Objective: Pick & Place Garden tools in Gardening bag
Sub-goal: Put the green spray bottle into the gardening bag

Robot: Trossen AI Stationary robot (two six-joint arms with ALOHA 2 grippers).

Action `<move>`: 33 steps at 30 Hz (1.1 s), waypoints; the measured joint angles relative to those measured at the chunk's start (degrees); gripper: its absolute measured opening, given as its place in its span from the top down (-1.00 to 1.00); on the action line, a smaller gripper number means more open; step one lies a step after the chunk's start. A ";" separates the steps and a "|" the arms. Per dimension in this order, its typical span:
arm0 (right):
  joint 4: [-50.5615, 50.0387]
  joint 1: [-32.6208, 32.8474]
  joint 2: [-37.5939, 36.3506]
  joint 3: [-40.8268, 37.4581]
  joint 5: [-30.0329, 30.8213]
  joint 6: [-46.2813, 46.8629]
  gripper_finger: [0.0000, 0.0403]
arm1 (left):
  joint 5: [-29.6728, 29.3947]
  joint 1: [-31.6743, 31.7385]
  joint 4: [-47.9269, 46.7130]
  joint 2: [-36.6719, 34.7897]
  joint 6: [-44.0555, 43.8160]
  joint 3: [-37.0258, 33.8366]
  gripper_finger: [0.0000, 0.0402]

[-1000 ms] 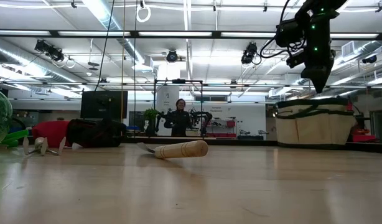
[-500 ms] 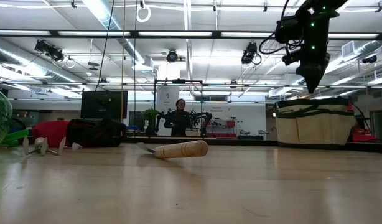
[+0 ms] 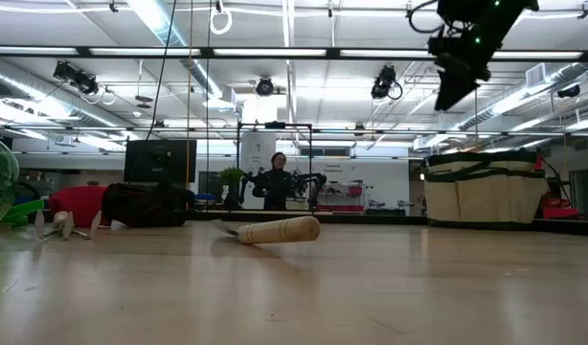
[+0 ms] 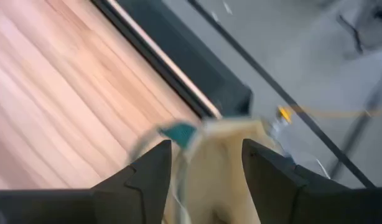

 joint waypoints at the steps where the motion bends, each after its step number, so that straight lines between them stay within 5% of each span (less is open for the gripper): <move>1: 1.10 0.32 -0.47 0.00 -1.48 -0.01 0.03 | -0.24 -0.01 0.21 -0.11 0.02 0.05 0.34; 12: 6.44 5.86 -2.43 0.00 -10.33 0.74 0.03 | -1.71 -0.01 -3.87 -0.64 1.42 0.04 0.34; 27: 14.08 19.15 -2.45 0.00 -13.88 6.22 0.03 | -2.76 -0.03 -15.96 -0.62 -1.61 0.04 0.34; 33: 16.71 22.88 -2.45 0.00 -13.81 6.24 0.03 | 1.75 -0.10 -25.48 -0.60 -1.18 0.03 0.34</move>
